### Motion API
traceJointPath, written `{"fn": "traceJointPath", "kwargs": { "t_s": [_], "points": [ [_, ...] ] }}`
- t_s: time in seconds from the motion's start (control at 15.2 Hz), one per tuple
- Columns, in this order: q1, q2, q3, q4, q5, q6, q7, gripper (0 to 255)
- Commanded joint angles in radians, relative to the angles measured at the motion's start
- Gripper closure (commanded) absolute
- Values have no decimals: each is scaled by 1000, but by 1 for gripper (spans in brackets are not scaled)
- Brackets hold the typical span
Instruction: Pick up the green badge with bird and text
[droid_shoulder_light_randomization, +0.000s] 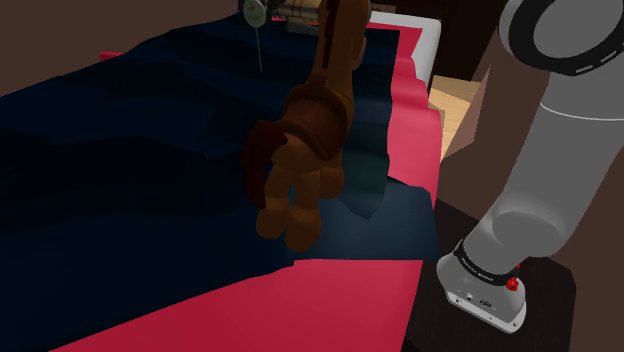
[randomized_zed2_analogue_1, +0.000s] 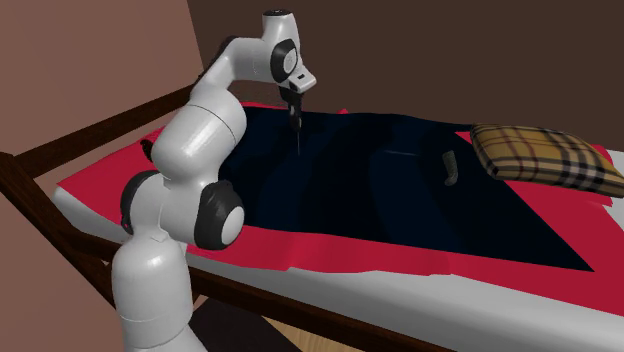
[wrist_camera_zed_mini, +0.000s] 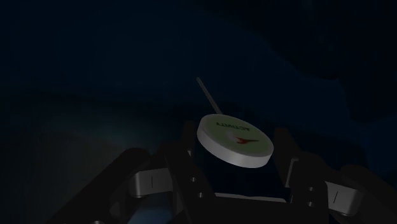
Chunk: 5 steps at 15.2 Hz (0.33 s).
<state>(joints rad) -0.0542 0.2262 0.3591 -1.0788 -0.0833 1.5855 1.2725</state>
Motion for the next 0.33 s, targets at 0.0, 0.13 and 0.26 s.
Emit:
{"fn": "traceJointPath", "kwargs": {
  "t_s": [0.0, 0.13, 0.26],
  "points": [
    [12, 29, 2, 71, -14, -44, 5, 255],
    [29, 66, 4, 156, -30, -94, 9, 255],
    [30, 68, 3, 162, -32, -98, 9, 255]
  ]
}}
